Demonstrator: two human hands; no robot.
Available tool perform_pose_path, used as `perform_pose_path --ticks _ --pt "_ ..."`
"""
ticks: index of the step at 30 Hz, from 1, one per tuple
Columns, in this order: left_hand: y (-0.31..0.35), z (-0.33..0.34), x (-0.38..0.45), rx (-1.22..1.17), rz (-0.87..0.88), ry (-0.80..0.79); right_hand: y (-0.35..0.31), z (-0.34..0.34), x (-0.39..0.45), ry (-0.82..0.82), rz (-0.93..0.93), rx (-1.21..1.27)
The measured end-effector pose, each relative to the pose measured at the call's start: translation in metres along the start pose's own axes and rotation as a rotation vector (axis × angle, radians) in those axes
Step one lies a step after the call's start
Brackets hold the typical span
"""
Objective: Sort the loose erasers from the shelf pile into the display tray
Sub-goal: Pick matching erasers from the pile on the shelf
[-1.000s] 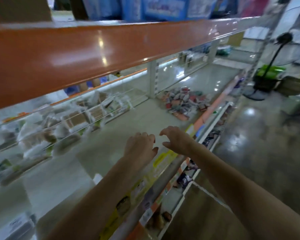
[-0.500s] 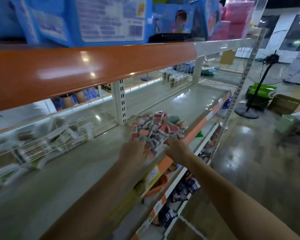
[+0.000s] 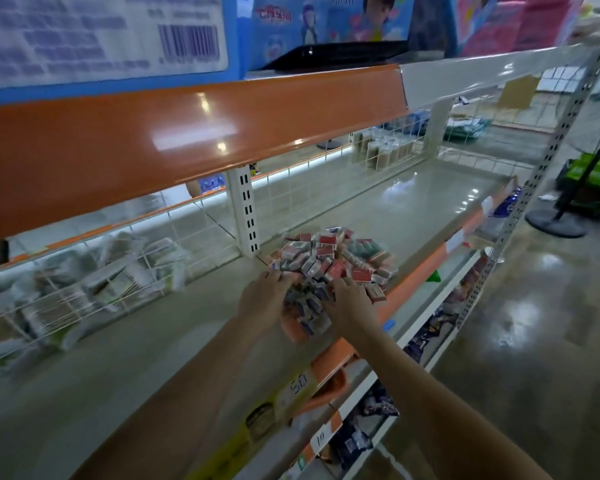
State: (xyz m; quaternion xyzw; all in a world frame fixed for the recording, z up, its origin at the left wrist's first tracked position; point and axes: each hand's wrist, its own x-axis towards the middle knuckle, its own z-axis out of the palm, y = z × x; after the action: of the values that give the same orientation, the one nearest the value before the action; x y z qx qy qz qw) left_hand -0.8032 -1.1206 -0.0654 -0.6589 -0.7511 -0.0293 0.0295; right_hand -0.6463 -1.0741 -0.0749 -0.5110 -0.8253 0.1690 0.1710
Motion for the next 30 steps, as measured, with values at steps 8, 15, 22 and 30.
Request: perform_pose_path --ticks 8,15,22,30 --pt "-0.002 -0.004 0.004 -0.06 0.034 0.058 0.011 -0.002 0.0 0.016 -0.012 0.093" --pt "-0.013 -0.003 -0.018 -0.11 0.041 0.12 0.012 -0.002 -0.003 0.068 -0.068 0.201" --pt "-0.035 -0.007 -0.063 -0.199 -0.047 0.229 -0.01 0.012 -0.015 0.002 -0.194 0.376" --pt "-0.08 -0.024 -0.149 -0.301 -0.229 0.31 -0.083 0.035 -0.047 -0.132 -0.34 0.577"
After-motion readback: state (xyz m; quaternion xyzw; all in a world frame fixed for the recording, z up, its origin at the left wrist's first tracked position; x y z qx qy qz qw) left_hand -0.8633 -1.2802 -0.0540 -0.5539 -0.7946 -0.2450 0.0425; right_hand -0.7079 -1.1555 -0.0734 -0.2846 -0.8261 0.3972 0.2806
